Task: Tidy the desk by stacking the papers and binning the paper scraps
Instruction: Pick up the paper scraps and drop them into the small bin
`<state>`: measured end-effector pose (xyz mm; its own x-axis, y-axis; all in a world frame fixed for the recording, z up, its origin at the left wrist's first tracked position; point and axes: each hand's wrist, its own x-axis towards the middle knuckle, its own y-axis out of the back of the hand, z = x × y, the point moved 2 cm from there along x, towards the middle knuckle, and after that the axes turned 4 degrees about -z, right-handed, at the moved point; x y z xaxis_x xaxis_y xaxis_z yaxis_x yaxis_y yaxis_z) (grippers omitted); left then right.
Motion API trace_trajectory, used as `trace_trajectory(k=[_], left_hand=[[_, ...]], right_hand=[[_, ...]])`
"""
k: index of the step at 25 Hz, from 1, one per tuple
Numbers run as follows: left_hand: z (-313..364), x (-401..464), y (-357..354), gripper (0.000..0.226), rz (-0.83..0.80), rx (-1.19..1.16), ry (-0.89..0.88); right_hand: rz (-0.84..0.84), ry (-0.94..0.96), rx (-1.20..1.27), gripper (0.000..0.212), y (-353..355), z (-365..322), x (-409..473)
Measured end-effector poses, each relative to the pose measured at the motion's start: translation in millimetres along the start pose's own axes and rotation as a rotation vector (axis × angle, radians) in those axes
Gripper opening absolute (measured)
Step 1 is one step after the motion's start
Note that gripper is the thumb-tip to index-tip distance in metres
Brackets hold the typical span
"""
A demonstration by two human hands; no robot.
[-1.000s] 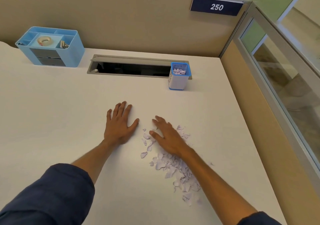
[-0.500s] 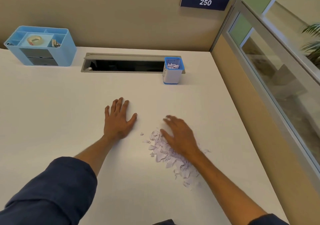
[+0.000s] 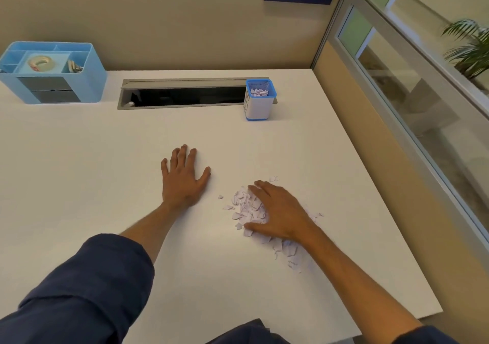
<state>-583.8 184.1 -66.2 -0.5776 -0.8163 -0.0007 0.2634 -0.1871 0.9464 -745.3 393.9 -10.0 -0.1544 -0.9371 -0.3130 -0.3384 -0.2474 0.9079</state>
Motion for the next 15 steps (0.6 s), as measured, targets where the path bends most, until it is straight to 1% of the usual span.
trace_trajectory(k=[2, 5, 7, 11, 15], left_hand=[[-1.1, -0.1, -0.1, 0.074, -0.005, 0.005, 0.0], [-1.1, 0.4, -0.5, 0.073, -0.011, 0.006, -0.006], [-0.7, 0.1, -0.4, 0.072, -0.006, 0.008, -0.01], [-2.1, 0.4, -1.1, 0.07, -0.007, 0.006, -0.012], [-2.3, 1.3, -2.0, 0.073, 0.002, 0.007, -0.013]], right_hand=[[-0.048, -0.028, -0.099, 0.093, 7.4, 0.5, -2.4], [-0.104, -0.022, -0.17, 0.066, 13.5, -13.1, -1.6], [-0.104, -0.002, -0.21, 0.05, 15.1, -24.1, 3.0], [-0.058, 0.01, -0.293, 0.027, 10.9, -33.4, 15.1], [-0.11, 0.024, -0.377, 0.006, 7.5, -34.6, 21.3]])
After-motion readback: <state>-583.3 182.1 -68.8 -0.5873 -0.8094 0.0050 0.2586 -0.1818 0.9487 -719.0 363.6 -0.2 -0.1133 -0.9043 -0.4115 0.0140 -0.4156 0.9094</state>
